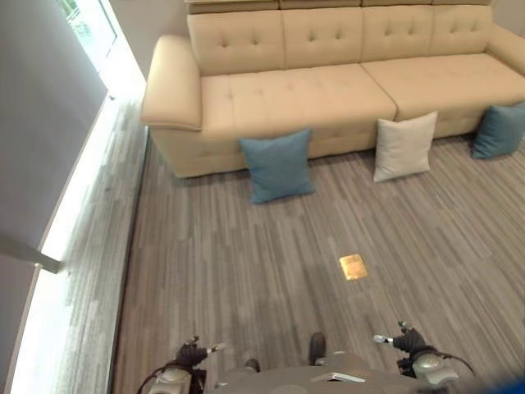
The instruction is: Pick up all the scattered cushions and arrange them neatly on the sofa.
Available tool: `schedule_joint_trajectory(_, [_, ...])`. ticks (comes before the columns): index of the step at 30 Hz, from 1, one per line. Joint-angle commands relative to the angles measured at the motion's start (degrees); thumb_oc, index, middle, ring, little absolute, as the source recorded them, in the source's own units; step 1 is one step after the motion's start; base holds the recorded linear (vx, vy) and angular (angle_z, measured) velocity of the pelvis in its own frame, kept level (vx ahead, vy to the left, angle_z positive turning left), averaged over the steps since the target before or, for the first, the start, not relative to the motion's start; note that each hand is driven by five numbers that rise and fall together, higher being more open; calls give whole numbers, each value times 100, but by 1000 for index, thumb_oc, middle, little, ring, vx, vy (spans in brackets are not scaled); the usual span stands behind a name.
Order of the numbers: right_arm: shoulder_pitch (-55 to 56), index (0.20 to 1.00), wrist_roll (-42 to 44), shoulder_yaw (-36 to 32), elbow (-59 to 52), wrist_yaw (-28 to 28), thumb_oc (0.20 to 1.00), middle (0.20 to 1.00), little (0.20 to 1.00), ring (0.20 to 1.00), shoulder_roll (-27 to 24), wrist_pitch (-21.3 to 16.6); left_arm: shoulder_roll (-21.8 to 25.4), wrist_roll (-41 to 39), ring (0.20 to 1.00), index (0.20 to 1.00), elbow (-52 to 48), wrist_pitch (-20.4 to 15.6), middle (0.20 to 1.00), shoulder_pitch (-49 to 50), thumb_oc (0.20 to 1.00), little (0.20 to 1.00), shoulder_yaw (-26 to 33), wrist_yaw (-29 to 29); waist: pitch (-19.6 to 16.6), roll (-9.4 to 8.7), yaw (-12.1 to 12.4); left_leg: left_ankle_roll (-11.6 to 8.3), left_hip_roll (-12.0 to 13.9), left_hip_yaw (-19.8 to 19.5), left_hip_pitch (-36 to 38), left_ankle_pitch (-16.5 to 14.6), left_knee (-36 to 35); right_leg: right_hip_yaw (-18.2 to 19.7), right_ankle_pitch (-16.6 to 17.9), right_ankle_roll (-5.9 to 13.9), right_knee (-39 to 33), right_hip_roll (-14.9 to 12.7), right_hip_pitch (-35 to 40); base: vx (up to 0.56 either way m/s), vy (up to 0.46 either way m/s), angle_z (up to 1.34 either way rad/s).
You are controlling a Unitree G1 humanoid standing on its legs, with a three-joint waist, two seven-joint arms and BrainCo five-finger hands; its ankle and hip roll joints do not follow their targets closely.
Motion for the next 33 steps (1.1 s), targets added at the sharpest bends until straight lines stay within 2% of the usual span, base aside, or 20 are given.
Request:
schedule_joint_trajectory(1, [-208,1000,169,25,-65,-30,1000,1000,1000,1000,-227,-171,84,-71,1000,1000,-49,-104,1000,-418,1000,1000,-74,-17,276,-1,-124,-157,-16,-60,-292,109,1050,218,-425,324,360,-14,-31,45,-173,6])
schedule_joint_trajectory(3, [-191,1000,203,39,-72,-25,1000,1000,1000,1000,-246,-150,90,-122,1000,1000,-101,-95,1000,-462,1000,1000,-101,-12,363,-67,-79,-73,-34,60,-621,90,1413,225,-493,244,324,-30,75,71,-118,16])
schedule_joint_trajectory(5, [-167,1000,181,57,-59,-27,1000,1000,1000,1000,-270,-145,74,-73,1000,1000,-97,-83,1000,-465,1000,1000,-150,-30,351,-137,-14,50,-189,213,-946,-174,970,230,-617,274,236,-41,236,207,-46,5])
schedule_joint_trajectory(6, [-159,1000,174,57,-45,-38,1000,1000,1000,1000,-275,-146,71,-29,1000,1000,-79,-74,1000,-459,1000,1000,-154,-39,331,-145,7,66,-218,259,-1071,-158,759,223,-649,289,203,-22,289,245,4,-4])
schedule_joint_trajectory(8, [-164,1000,157,83,-14,-60,1000,1000,1000,1000,-267,-131,65,10,1000,1000,-67,-62,1000,-437,1000,1000,-161,-42,322,-121,92,54,-255,257,-1363,121,387,281,-743,299,110,67,470,233,30,-1])
schedule_joint_trajectory(9, [-163,1000,128,113,12,-75,1000,1000,1000,1000,-258,-113,70,-13,1000,1000,-59,-70,1000,-410,1000,1000,-158,-22,350,-86,190,-11,-273,182,-1604,417,205,366,-833,299,121,141,592,275,84,-1])
schedule_joint_trajectory(10, [-153,1000,112,122,-6,-56,1000,1000,1000,1000,-237,-114,63,-44,1000,1000,-37,-70,1000,-372,1000,1000,-122,-35,311,-42,214,14,-264,134,-1465,401,-32,419,-895,304,175,174,607,204,73,-1])
schedule_joint_trajectory(14, [-133,1000,-7,160,26,-23,1000,1000,1000,1000,-178,-97,52,67,1000,1000,88,-26,1000,-286,1000,1000,-62,-51,193,-47,237,105,-397,22,-1216,334,-106,477,-978,386,382,94,685,220,104,-34])
schedule_joint_trajectory(17, [-137,1000,-112,196,37,23,1000,1000,1000,1000,-128,-103,69,167,1000,1000,149,-16,1000,-256,1000,1000,-49,-65,139,-18,289,264,-472,72,-934,164,-169,483,-984,530,1064,-55,573,211,148,-30])
schedule_joint_trajectory(18, [-155,1000,-150,204,57,55,1000,1000,1000,1000,-113,-63,89,198,1000,1000,132,-5,1000,-264,1000,1000,-59,-61,163,13,280,346,-496,71,-810,91,-177,507,-829,602,1514,-135,373,159,159,-33])
schedule_joint_trajectory(20, [-224,1000,-225,255,74,41,1000,1000,1000,1000,-111,-23,150,204,1000,1000,82,19,1000,-306,1000,1000,-71,-45,319,103,251,559,-538,45,-593,-62,-141,557,-285,754,2706,-289,-204,194,174,-15])
schedule_joint_trajectory(21, [-230,1000,-235,243,73,45,1000,1000,1000,1000,-119,-21,179,142,1000,1000,47,2,1000,-307,1000,1000,-47,-47,339,199,226,607,-515,-31,-414,-127,-211,469,-225,698,3049,-361,-504,178,113,6])
schedule_joint_trajectory(22, [-229,1000,-235,244,73,46,1000,1000,1000,1000,-120,-20,178,142,1000,1000,46,2,1000,-307,1000,1000,-47,-47,343,196,224,607,-519,-33,-409,-128,-212,468,-233,698,3059,-366,-503,189,52,13])
schedule_joint_trajectory(25, [-280,1000,-224,262,81,45,1000,1000,1000,1000,-156,-14,178,131,1000,1000,26,-26,1000,-325,1000,1000,-67,-49,340,251,103,602,-549,-240,-77,-249,-378,463,-407,609,2514,-269,-811,262,-32,22])
schedule_joint_trajectory(26, [-310,1000,-212,280,78,51,1000,1000,1000,1000,-177,1,170,157,1000,1000,58,-34,1000,-339,1000,1000,-65,-42,338,203,37,576,-606,-314,40,-323,-429,568,-389,628,1870,-170,-926,465,-132,5])
schedule_joint_trajectory(27, [-325,1000,-236,310,66,56,1000,1000,1000,1000,-211,32,142,147,1000,1000,99,-55,1000,-356,1000,1000,-55,-13,359,171,-64,540,-660,-488,259,-411,-534,696,-182,704,1115,-53,-1111,462,-150,-1])
schedule_joint_trajectory(29, [-293,1000,-257,332,80,59,1000,1000,1000,1000,-227,37,117,164,1000,1000,124,-91,1000,-394,1000,1000,-44,-5,381,138,-141,449,-656,-656,465,-506,-614,871,-88,713,710,28,-996,392,-185,30])
schedule_joint_trajectory(32, [-213,1000,-215,290,87,76,1000,1000,1000,1000,-211,-5,57,172,1000,1000,157,-99,1000,-384,1000,1000,-64,4,250,129,-161,280,-516,-707,513,-485,-571,852,-128,580,698,103,-825,294,-223,99])
schedule_joint_trajectory(33, [-160,1000,-147,253,86,86,1000,1000,1000,1000,-204,-53,42,168,1000,1000,128,-98,1000,-387,1000,1000,-101,-32,246,129,-196,112,-448,-701,373,-363,-134,778,-198,485,639,128,-645,238,-219,87])
